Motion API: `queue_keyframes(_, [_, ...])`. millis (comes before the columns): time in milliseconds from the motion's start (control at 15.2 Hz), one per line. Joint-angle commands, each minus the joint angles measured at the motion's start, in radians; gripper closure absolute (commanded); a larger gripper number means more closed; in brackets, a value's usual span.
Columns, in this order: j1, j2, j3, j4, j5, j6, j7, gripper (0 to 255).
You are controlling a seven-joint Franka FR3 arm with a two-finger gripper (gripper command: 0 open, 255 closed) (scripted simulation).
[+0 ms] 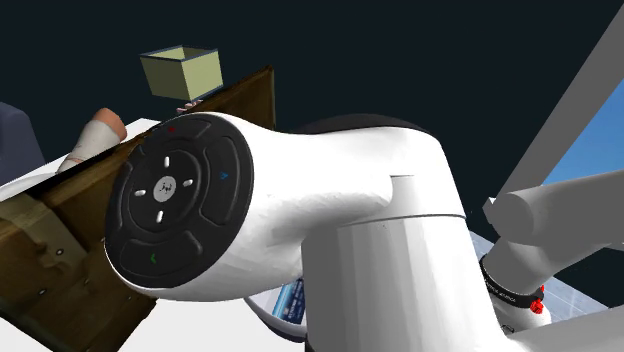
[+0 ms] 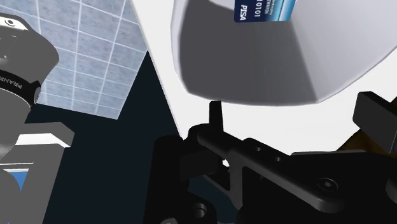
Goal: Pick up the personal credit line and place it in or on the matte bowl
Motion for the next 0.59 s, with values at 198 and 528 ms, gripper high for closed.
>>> queue_keyframes(198, [-0.035, -0.009, 0.025, 0.104, 0.006, -0.085, -0.001, 0])
queue_keyframes(528, [-0.035, -0.009, 0.025, 0.104, 0.006, -0.085, -0.001, 0])
